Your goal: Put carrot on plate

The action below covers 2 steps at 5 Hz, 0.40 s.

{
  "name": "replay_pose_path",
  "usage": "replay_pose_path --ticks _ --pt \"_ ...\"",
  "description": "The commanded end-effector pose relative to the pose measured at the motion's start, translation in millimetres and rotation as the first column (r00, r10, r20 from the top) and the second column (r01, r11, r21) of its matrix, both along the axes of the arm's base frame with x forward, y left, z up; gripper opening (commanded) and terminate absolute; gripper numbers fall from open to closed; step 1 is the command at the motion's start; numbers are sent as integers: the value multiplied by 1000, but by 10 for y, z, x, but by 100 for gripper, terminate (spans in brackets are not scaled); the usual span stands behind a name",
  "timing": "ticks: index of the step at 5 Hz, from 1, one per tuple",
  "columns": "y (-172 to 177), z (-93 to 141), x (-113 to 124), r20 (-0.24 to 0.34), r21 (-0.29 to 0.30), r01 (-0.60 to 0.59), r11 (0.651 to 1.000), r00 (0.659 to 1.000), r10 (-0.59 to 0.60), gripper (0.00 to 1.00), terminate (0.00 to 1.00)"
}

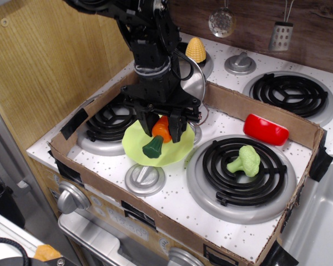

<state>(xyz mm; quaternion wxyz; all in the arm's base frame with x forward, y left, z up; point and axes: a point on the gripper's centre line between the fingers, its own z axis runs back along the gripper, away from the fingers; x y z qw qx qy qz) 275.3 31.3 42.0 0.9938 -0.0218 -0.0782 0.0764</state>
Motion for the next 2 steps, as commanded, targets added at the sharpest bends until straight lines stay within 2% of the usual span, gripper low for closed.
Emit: replay_pose_path --ticks 1,2 --pt "-67 51 119 34 -34 -13 999 999 14 0 0" --pt "-97 39 168 42 -41 -21 999 999 23 100 0"
